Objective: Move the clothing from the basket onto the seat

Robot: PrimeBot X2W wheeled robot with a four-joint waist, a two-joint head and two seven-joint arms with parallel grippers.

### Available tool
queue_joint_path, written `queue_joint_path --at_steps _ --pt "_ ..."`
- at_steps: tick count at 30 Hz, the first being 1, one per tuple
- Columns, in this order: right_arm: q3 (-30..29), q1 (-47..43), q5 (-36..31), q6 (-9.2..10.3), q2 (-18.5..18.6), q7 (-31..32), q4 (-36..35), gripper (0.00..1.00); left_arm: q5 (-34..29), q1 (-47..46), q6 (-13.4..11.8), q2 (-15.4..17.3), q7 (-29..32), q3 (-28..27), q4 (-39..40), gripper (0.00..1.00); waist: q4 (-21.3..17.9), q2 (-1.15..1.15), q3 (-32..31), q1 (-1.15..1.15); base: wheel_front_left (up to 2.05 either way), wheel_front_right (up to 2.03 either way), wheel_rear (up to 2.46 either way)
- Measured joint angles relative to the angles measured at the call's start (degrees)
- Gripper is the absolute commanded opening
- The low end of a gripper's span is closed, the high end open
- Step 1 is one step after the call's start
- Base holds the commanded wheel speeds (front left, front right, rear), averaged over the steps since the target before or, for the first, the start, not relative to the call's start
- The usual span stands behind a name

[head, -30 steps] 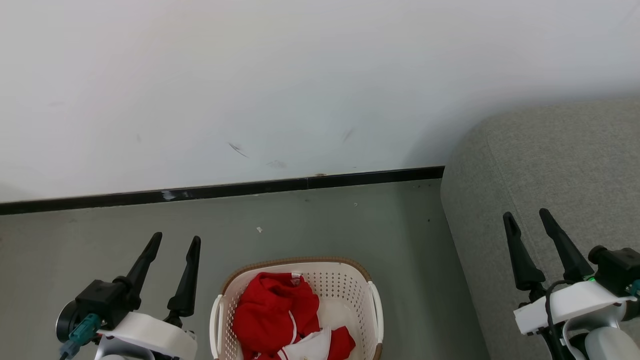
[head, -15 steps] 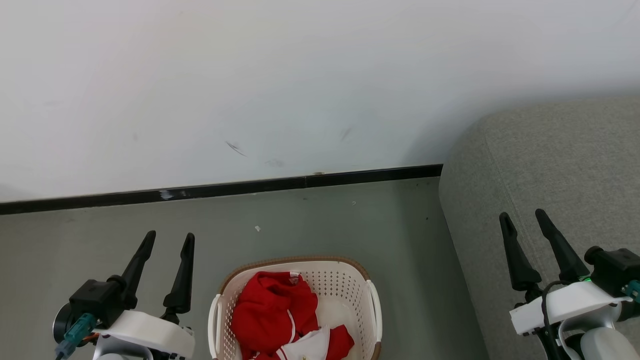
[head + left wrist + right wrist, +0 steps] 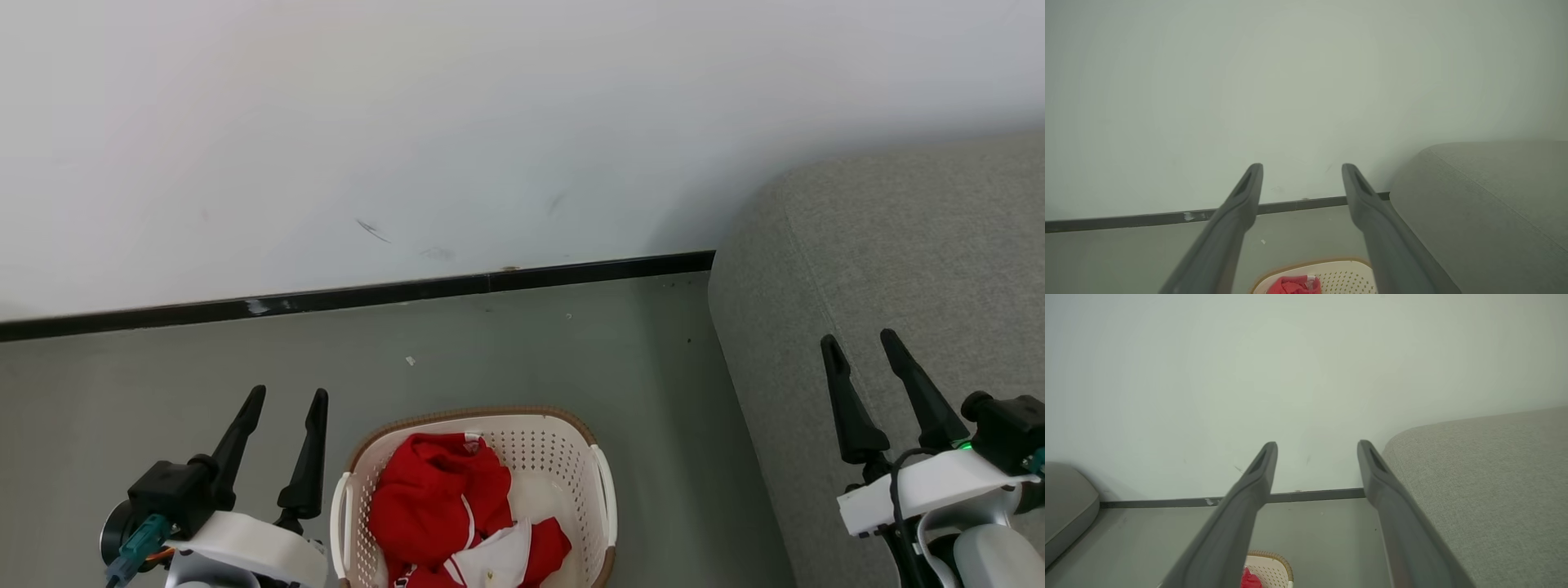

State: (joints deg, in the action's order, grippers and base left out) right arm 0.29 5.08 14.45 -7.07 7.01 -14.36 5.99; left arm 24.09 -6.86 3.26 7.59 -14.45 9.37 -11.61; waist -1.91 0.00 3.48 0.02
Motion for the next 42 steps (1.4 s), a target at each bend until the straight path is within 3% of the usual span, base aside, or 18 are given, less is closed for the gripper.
queue_joint_path --at_steps 18,42 --pt "-0.30 -0.02 0.11 0.00 -0.73 -0.01 -1.51 1.00 -0.09 -2.71 1.04 -0.56 0.34 2.46 -3.70 1.00 -1.78 0.00 5.27 0.00 0.00 0.00 0.00" --pt "-0.08 5.83 0.83 0.00 -3.22 -0.02 -6.51 1.00 0.23 -13.26 1.45 -1.90 8.90 4.39 -12.56 1.00 -5.94 0.00 17.47 0.00 0.00 0.00 0.00"
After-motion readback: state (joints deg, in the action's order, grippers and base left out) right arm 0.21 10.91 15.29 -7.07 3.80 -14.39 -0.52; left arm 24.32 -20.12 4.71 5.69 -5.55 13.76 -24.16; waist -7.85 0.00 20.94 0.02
